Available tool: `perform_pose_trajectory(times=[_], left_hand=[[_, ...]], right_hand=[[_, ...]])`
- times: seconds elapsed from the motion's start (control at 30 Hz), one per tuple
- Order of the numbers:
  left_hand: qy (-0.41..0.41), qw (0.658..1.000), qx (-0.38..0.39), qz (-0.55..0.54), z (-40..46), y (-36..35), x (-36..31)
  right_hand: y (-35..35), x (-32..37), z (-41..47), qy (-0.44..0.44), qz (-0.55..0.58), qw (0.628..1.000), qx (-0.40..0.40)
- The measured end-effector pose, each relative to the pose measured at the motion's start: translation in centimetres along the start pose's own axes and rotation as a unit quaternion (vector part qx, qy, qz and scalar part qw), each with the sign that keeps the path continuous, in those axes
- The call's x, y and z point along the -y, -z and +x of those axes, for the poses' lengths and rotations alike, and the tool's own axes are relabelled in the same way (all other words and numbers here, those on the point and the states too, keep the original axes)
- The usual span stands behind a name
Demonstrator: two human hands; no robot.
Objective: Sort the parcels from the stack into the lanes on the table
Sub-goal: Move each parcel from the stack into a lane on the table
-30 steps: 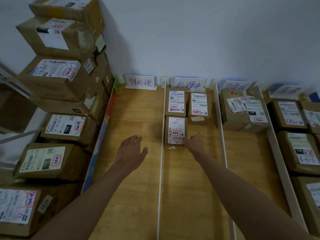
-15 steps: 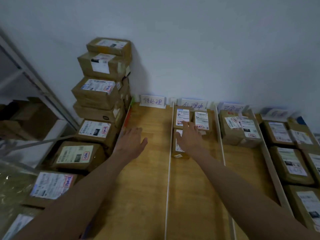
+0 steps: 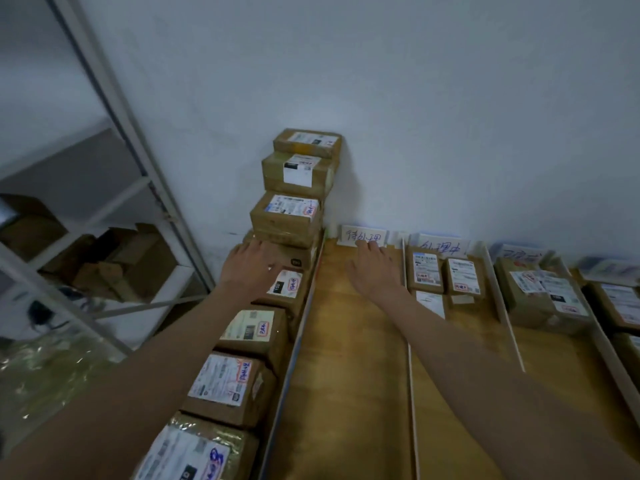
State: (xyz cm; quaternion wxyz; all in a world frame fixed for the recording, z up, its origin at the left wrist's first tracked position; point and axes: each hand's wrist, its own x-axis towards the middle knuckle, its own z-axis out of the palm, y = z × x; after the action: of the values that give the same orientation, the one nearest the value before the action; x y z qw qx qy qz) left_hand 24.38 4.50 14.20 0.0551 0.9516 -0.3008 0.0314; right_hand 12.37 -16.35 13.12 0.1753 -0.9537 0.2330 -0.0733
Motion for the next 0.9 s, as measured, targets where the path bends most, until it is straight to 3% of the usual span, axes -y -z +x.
perform_pose_trajectory(times=[0.27,0.4,0.6,0.73,0.9], left_hand=[[-0.023,0.999,-0.005,-0.029,6.0,1.5,5.8],[0.010,0.996,0.012,-0.086,9.1,1.3,6.8],[0.069,0.962,0.088,-0.250,12.0,-0.4,7.0],[0.082,0.936,0.071,-0.334,12.1,-1.4,6.9],[0.101,0.926,0.056,-0.360,10.9,-1.2,6.9]], right_hand=[[-0.6,7.3,4.9,-0.041,0.019,0.999,0.003],[-1.7,9.5,7.6,-0.064,0.087,0.994,0.018],[-2.9,11.2,10.5,-0.094,0.214,0.972,0.027],[-3.4,11.7,10.3,-0.109,0.275,0.955,0.009],[-3.7,11.6,10.1,-0.119,0.306,0.945,-0.004]])
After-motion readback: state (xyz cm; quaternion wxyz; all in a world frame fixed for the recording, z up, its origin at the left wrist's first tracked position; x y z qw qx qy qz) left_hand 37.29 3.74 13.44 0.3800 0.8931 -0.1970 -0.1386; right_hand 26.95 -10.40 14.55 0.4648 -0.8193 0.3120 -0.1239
